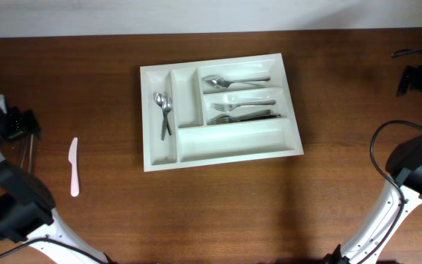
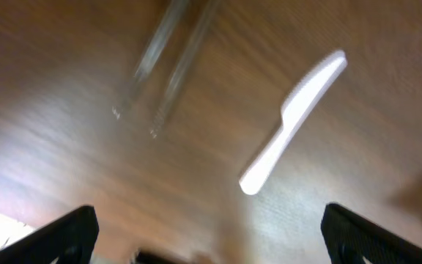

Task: Pack container
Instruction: 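Open the left gripper and move it left toward the metal chopsticks, then lower the left gripper and grasp the metal chopsticks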

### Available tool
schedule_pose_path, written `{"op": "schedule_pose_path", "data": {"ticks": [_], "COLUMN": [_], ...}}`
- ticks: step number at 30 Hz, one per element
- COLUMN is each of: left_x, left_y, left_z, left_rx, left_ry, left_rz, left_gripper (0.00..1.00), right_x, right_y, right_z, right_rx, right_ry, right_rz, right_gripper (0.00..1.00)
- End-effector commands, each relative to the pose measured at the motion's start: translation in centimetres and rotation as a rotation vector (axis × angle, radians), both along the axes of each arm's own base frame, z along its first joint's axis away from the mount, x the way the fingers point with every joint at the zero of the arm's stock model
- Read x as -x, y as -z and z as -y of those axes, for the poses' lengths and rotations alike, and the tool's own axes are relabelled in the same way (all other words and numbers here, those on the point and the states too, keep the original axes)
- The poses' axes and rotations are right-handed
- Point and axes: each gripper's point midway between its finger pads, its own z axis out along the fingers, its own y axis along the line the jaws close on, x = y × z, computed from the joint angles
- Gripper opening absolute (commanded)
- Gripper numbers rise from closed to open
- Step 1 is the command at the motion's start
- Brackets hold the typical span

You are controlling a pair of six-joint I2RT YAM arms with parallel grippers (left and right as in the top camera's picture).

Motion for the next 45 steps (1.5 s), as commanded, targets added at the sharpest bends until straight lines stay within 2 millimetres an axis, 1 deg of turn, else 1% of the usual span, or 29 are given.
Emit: {"op": "schedule_pose_path", "data": {"ticks": [1, 3, 6, 8, 10, 12, 14, 17, 26, 28, 35, 39, 45], "left_x": [-0.6, -1.3, -1.8, -2.6, -3.3, -4.6, -4.8, -4.6, -3.8, -3.8, -3.6, -4.0, -4.4], "left_y": [-1.0, -1.0, -0.8, -0.4, 0.0, 1.4, 2.6, 4.6, 11.2, 12.1, 14.1, 14.2, 14.4], "left_z": [-2.8, -3.1, -3.4, -3.0, -3.4, -4.4, -4.8, -5.3, -5.1, -5.1, -5.2, -6.2, -6.5], "left_rx": [-0.059, -0.053, -0.055, -0.028, -0.037, -0.057, -0.055, -0.038, 0.077, 0.086, 0.108, 0.052, 0.038], "left_ry": [0.107, 0.225, 0.345, 0.406, 0.431, 0.489, 0.526, 0.552, 0.561, 0.539, 0.508, 0.446, 0.437], "left_rz": [0.089, 0.118, 0.127, 0.16, 0.177, 0.184, 0.162, 0.109, -0.004, -0.016, -0.037, -0.038, -0.024], "left_gripper": [0.99, 0.99, 0.99, 0.99, 0.99, 0.99, 0.99, 0.99, 0.99, 0.99, 0.99, 0.99, 0.99], "right_x": [-0.1, -0.1, -0.1, -0.1, -0.1, -0.1, -0.1, -0.1, -0.1, -0.1, -0.1, -0.1, -0.1], "right_y": [-0.1, -0.1, -0.1, -0.1, -0.1, -0.1, -0.1, -0.1, -0.1, -0.1, -0.1, -0.1, -0.1], "right_z": [-0.3, -0.3, -0.3, -0.3, -0.3, -0.3, -0.3, -0.3, -0.3, -0.3, -0.3, -0.3, -0.3], "right_rx": [-0.005, -0.005, -0.005, -0.005, -0.005, -0.005, -0.005, -0.005, -0.005, -0.005, -0.005, -0.005, -0.005], "right_ry": [0.003, 0.003, 0.003, 0.003, 0.003, 0.003, 0.003, 0.003, 0.003, 0.003, 0.003, 0.003, 0.003], "right_rz": [0.004, 0.004, 0.004, 0.004, 0.004, 0.004, 0.004, 0.004, 0.004, 0.004, 0.004, 0.004, 0.004], "right_gripper": [0.99, 0.99, 0.99, 0.99, 0.99, 0.99, 0.99, 0.99, 0.99, 0.99, 0.99, 0.99, 0.99]}}
